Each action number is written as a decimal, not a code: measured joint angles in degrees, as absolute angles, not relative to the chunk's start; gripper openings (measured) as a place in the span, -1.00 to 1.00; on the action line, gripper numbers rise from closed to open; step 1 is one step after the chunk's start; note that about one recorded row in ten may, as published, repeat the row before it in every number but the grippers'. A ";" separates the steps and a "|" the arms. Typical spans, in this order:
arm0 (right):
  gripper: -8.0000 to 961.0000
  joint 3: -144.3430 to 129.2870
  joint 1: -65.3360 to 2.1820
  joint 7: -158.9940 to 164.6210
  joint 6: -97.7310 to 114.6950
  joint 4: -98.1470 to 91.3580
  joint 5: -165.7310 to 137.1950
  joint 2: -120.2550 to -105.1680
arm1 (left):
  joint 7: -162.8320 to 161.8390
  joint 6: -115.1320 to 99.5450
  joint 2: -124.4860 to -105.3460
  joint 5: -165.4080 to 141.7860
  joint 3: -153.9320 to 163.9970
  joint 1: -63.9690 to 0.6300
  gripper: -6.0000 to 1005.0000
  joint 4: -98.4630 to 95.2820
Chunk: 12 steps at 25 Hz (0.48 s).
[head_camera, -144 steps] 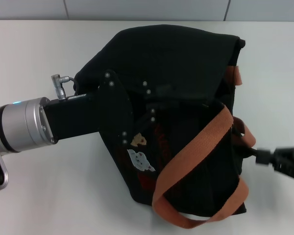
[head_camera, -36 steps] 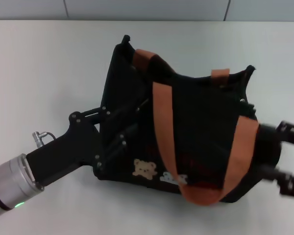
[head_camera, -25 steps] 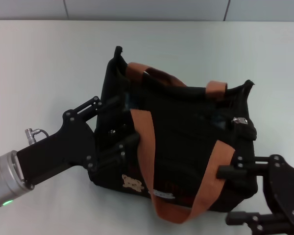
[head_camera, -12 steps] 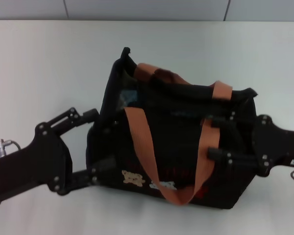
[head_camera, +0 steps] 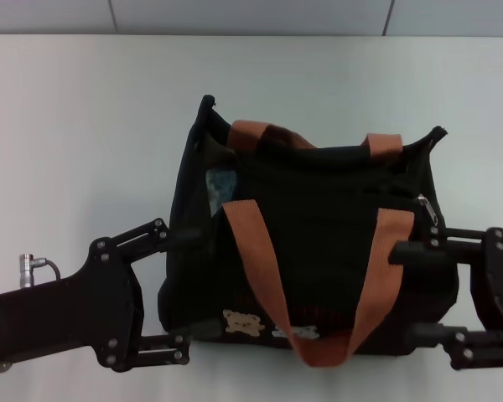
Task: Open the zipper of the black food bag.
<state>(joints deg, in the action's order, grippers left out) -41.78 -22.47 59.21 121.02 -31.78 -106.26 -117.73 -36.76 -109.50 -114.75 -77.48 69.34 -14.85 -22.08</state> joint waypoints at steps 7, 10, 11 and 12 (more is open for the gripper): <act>0.46 -41.92 -22.24 59.16 119.51 -32.34 -106.94 -118.07 | -35.58 -110.62 -114.80 -77.23 64.96 -14.51 0.65 -22.27; 0.46 -41.93 -22.27 59.22 119.22 -32.35 -107.00 -118.07 | -35.63 -112.73 -114.12 -77.49 63.69 -14.46 0.65 -22.69; 0.46 -41.93 -22.43 59.30 119.07 -32.32 -107.19 -118.09 | -35.63 -112.73 -114.12 -77.49 63.69 -14.46 0.65 -22.69; 0.46 -41.93 -22.43 59.30 119.07 -32.32 -107.19 -118.09 | -35.89 -112.93 -114.06 -77.84 63.88 -14.51 0.65 -23.17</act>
<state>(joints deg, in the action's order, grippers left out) -41.93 -22.43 59.30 119.07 -32.32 -107.19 -118.09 -35.89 -112.93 -114.06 -77.84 63.88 -14.51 -23.17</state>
